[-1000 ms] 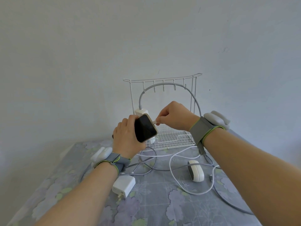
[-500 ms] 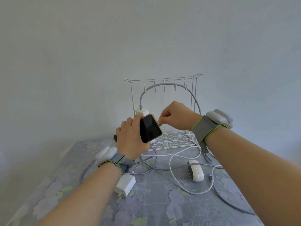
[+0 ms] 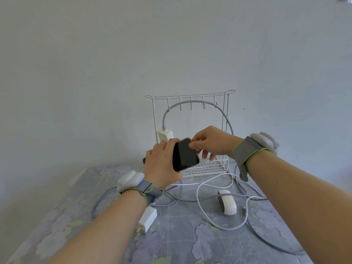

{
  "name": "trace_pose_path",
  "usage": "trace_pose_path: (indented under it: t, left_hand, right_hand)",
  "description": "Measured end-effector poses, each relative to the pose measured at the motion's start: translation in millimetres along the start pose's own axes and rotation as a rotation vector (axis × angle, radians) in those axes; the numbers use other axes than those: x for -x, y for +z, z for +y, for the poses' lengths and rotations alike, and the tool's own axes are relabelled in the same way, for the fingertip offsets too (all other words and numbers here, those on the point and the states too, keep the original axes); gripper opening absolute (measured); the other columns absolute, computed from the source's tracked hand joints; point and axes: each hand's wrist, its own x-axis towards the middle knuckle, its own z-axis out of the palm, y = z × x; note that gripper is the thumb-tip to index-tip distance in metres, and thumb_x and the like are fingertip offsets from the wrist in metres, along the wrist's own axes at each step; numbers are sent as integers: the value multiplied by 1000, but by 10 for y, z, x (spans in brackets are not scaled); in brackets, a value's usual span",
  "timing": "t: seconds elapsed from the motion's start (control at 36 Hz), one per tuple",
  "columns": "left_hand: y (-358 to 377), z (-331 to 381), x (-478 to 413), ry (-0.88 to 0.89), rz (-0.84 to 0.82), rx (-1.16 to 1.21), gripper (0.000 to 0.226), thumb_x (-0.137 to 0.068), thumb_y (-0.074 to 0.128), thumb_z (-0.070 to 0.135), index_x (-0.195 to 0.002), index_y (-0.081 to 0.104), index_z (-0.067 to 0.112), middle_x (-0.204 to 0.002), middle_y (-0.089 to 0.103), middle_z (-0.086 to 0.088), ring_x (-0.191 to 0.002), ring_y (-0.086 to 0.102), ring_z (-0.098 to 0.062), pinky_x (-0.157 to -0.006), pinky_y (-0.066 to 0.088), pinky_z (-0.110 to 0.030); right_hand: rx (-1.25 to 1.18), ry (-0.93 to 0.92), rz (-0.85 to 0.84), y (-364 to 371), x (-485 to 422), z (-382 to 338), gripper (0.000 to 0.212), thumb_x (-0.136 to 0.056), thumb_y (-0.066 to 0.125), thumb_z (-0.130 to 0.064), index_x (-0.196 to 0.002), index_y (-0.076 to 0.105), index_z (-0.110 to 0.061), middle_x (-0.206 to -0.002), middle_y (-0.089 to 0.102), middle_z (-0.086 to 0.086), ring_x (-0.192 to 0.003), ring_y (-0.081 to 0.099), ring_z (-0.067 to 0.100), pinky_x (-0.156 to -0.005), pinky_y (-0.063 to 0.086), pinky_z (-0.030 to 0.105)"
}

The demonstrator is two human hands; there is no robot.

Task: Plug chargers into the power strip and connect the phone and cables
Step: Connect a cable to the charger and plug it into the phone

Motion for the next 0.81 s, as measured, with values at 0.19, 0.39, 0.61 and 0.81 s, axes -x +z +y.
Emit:
trace_pose_path:
  t: [0.19, 0.39, 0.61, 0.81]
  left_hand:
    - [60, -160, 36, 18, -38, 35, 80, -60, 78, 38, -127, 36, 25, -122, 51, 0, -107, 53, -21, -87, 53, -37]
    - [44, -108, -33, -29, -97, 98, 75, -62, 79, 31, -125, 38, 23, -124, 51, 2, -108, 52, -18, -87, 54, -34]
    - [141, 7, -176, -9, -138, 130, 83, -66, 77, 29, -137, 34, 29, -143, 42, 5, -125, 48, -22, -94, 48, -36]
    - [239, 45, -166, -63, 2, 222, 79, -79, 70, 25, -146, 28, 28, -143, 44, 3, -125, 48, -17, -96, 43, -32]
  right_hand:
    - [-109, 93, 88, -76, -1, 148, 22, -92, 60, -18, -95, 70, 2, -76, 65, 11, -57, 59, 15, -56, 56, 23]
    - [-183, 139, 102, -94, 4, 231, 24, -92, 60, -18, -99, 69, 3, -76, 65, 10, -57, 60, 14, -57, 58, 22]
    - [-296, 259, 145, -189, 44, 449, 25, -92, 61, -17, -104, 67, 4, -83, 66, 12, -57, 59, 14, -54, 57, 22]
    - [-504, 419, 328, -240, 0, 742, 13, -90, 62, -10, -93, 60, 3, -67, 59, 11, -50, 56, 15, -47, 55, 22]
